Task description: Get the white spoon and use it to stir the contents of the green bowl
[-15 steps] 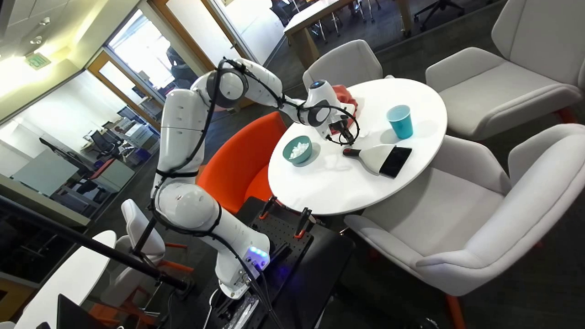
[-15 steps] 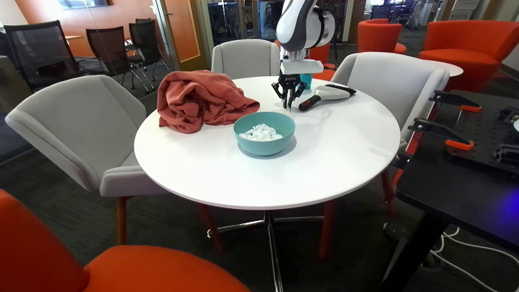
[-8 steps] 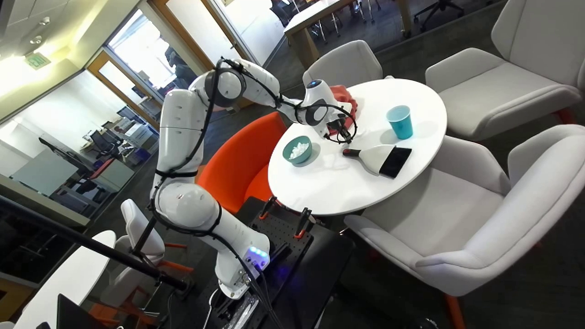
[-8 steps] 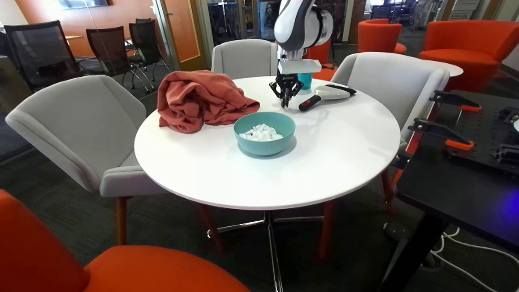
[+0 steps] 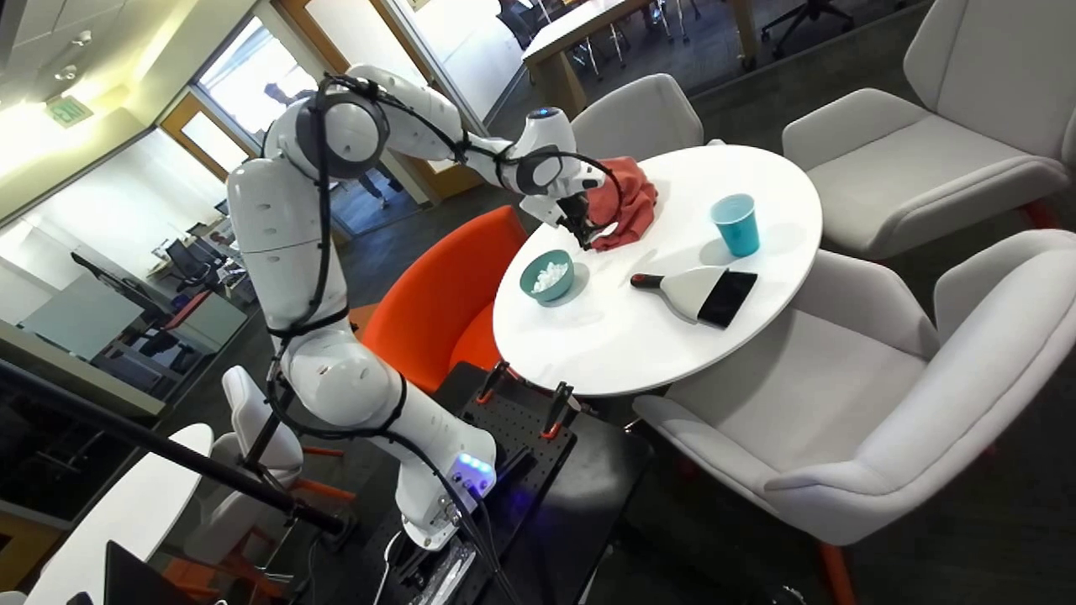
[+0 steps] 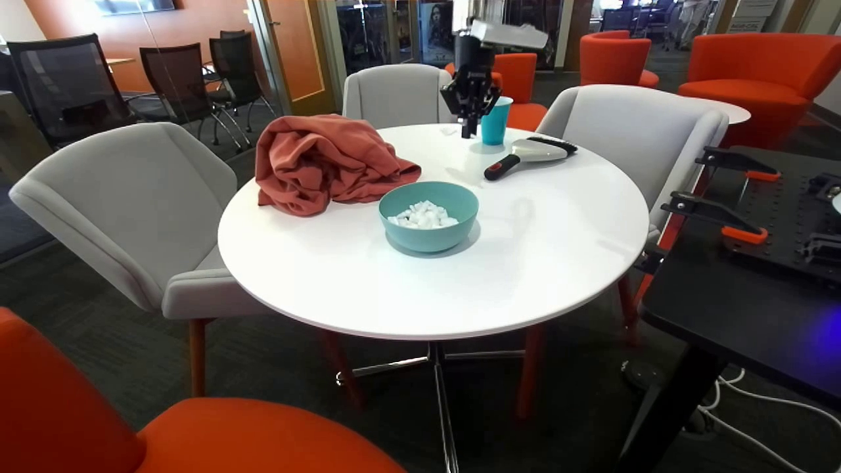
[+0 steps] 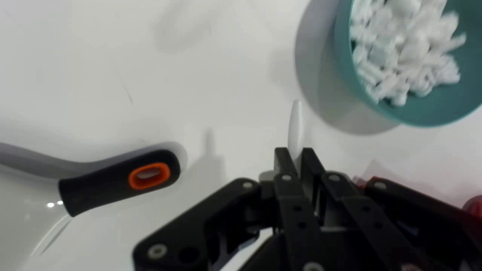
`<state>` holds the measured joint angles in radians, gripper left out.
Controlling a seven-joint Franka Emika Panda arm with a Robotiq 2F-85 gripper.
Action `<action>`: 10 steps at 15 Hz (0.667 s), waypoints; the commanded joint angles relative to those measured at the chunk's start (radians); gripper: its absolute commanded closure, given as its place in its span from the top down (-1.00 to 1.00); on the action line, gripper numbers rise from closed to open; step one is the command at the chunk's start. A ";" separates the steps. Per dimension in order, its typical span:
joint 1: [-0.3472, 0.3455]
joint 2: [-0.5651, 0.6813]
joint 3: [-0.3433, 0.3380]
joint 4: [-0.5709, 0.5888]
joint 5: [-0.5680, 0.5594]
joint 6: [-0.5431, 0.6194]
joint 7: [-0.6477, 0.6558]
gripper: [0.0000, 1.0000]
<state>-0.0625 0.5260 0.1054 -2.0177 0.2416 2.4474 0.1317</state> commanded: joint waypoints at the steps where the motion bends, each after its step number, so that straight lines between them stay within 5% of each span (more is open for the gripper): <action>1: -0.051 -0.217 0.014 -0.115 0.034 -0.284 -0.130 -0.95; 5: -0.029 -0.262 -0.020 -0.030 0.015 -0.662 -0.199 -0.95; 6: -0.013 -0.247 -0.038 -0.052 0.015 -0.554 -0.172 -0.79; 10: -0.007 -0.264 -0.039 -0.039 0.014 -0.636 -0.185 -0.79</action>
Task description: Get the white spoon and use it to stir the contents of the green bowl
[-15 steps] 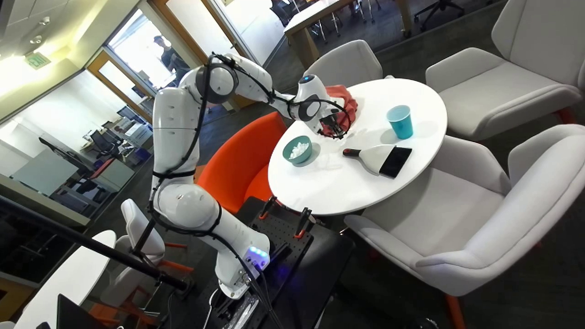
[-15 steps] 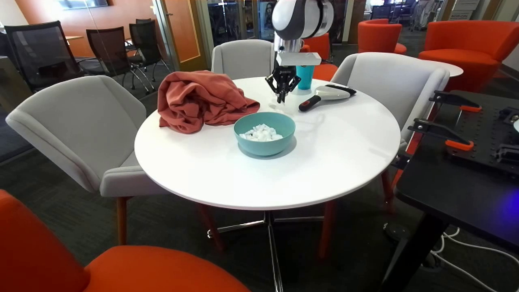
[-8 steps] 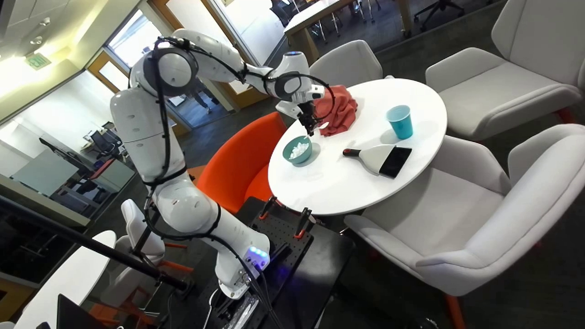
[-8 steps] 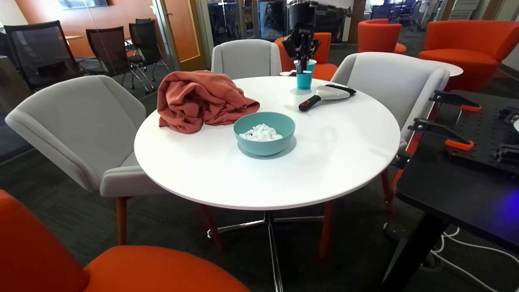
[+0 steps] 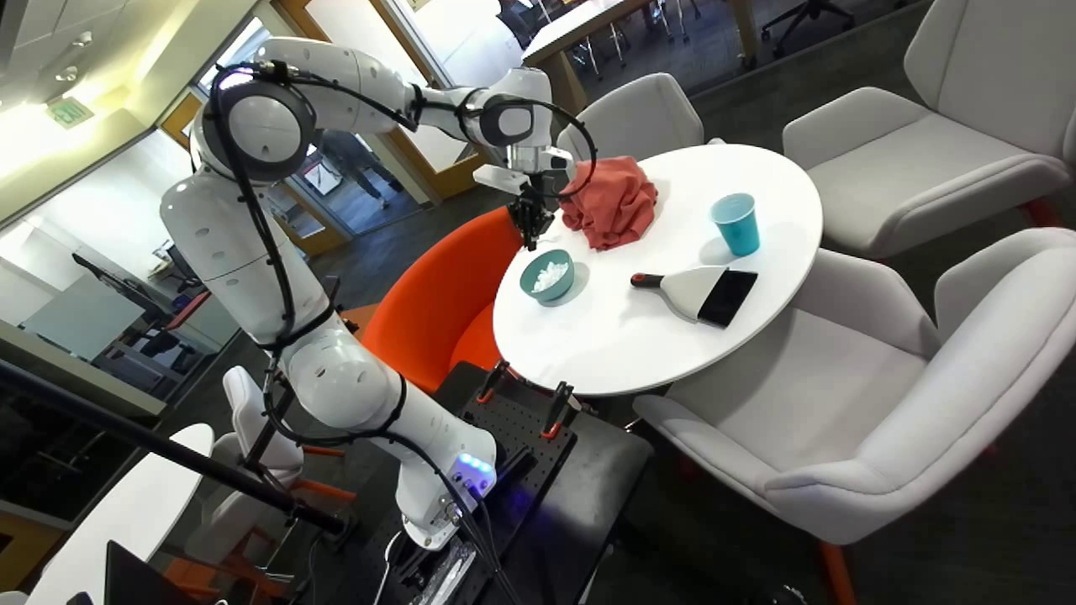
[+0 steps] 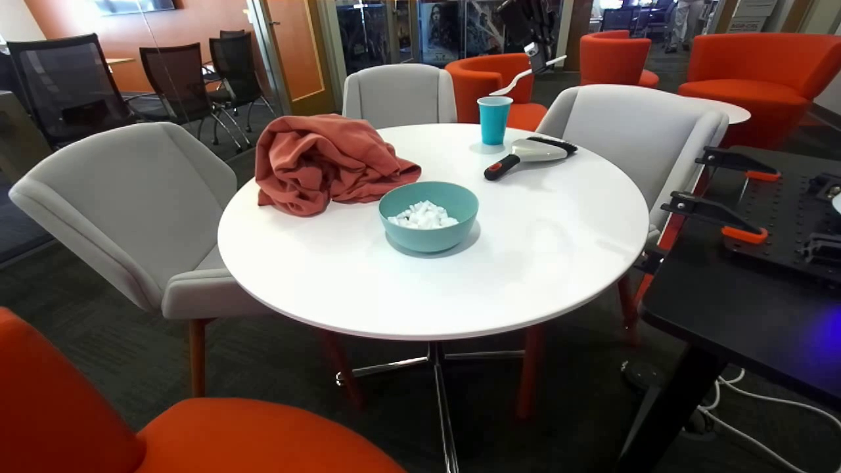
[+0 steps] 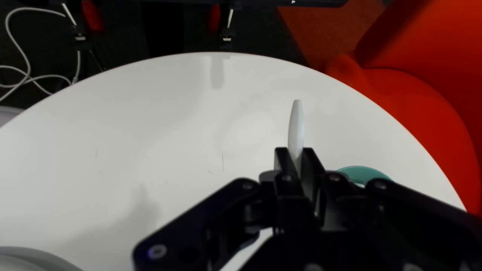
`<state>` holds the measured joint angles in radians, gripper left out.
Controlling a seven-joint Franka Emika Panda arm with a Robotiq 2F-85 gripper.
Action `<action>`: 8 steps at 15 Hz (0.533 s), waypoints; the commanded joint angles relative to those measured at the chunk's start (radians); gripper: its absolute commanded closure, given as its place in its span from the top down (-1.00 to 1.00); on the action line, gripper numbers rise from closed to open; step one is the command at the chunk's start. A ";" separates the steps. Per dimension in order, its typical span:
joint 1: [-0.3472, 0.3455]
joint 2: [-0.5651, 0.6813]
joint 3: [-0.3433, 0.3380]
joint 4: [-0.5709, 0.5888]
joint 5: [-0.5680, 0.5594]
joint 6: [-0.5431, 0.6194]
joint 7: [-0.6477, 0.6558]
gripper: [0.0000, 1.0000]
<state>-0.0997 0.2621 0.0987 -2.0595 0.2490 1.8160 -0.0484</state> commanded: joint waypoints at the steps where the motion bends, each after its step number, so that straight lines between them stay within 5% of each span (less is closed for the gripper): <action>1: 0.031 0.001 -0.032 0.003 0.007 -0.004 -0.008 -0.95; 4: 0.029 0.017 -0.020 0.034 0.155 -0.092 0.015 -0.95; 8: 0.078 0.059 -0.013 0.106 0.205 -0.335 0.133 -0.95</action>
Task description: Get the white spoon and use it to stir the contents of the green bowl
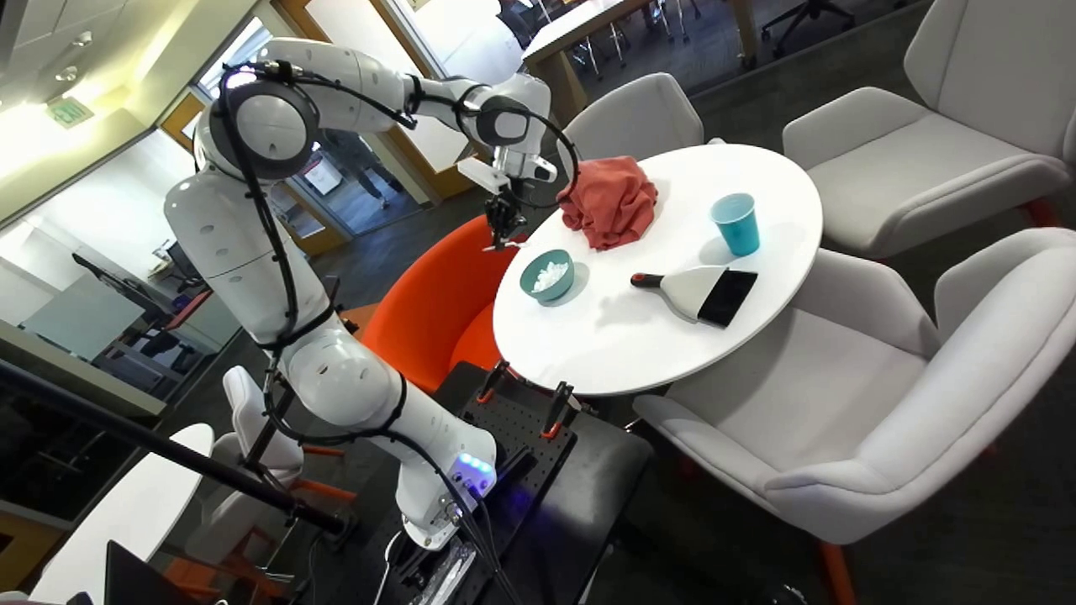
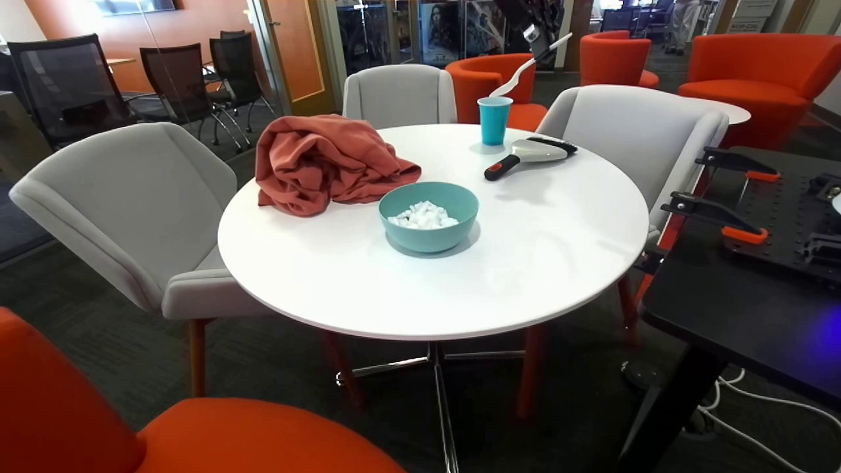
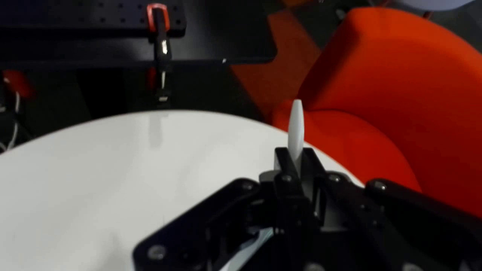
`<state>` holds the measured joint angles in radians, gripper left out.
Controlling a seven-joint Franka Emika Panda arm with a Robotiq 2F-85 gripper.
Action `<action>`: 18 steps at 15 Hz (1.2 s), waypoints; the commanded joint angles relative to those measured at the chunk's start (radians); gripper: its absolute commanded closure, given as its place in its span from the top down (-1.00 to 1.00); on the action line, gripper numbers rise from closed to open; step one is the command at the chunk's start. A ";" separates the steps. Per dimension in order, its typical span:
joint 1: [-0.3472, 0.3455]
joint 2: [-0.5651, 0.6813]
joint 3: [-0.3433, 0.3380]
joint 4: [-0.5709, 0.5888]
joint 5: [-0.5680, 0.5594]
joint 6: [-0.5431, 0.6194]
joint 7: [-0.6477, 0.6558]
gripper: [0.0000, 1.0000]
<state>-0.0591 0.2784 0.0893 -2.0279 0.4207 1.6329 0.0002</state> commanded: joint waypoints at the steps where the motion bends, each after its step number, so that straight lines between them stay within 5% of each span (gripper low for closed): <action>1: 0.051 0.066 -0.004 0.099 0.043 -0.202 0.118 -0.95; 3: 0.082 0.116 -0.004 0.141 0.062 -0.259 0.186 -0.95; 4: 0.078 0.050 -0.018 0.074 0.043 -0.197 0.122 -0.79; 8: 0.101 0.112 -0.015 0.114 0.048 -0.217 0.154 -0.79; 9: 0.100 0.115 -0.016 0.116 0.048 -0.218 0.154 -0.95; 18: 0.114 0.113 -0.064 0.022 0.402 -0.162 0.489 -0.95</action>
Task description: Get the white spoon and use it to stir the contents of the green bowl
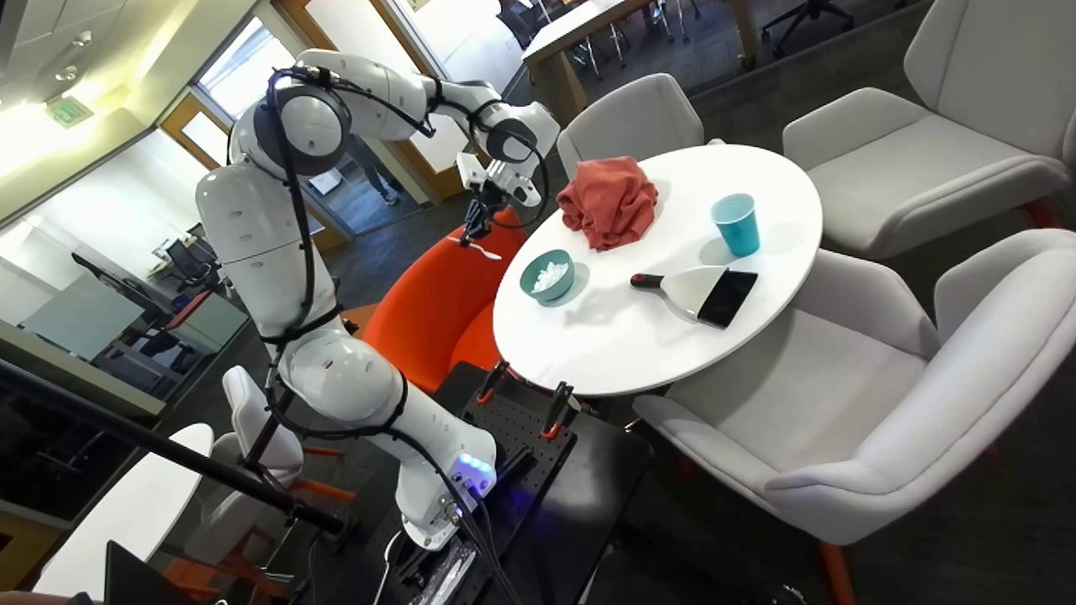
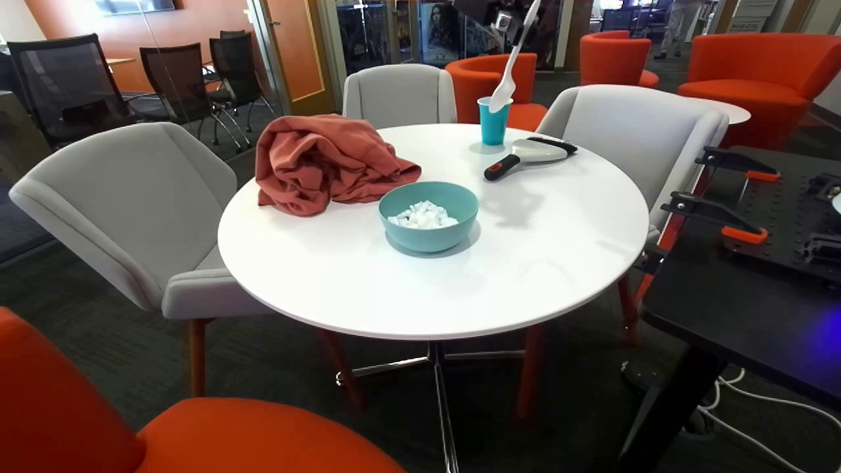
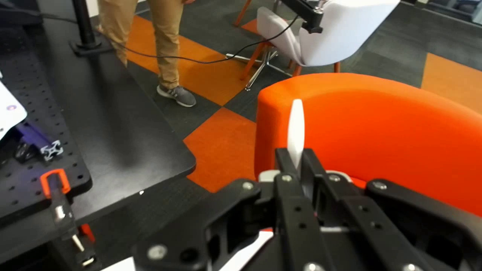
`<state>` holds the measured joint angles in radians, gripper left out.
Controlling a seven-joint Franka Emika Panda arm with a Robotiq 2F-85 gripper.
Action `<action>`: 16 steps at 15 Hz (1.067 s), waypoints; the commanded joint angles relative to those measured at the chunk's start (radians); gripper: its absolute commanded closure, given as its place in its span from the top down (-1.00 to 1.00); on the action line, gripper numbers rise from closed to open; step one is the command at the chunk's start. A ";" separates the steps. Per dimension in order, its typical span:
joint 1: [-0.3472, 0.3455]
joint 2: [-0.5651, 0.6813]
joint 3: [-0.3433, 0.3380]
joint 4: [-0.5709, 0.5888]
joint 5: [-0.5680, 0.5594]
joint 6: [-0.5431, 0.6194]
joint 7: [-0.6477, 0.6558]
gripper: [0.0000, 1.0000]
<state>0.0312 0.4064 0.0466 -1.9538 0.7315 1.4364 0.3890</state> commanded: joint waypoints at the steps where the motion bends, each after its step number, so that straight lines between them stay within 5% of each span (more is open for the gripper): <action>1: 0.020 0.001 -0.024 -0.009 0.037 0.000 0.030 -0.79; 5: 0.025 0.003 -0.027 -0.033 0.073 0.005 0.067 -0.79; 7: 0.004 0.001 -0.051 -0.040 0.127 0.062 0.069 -0.95; 16: -0.026 0.110 -0.083 -0.069 0.451 0.178 0.032 -0.95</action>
<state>-0.0012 0.4916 -0.0398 -2.0000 1.1082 1.5774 0.4467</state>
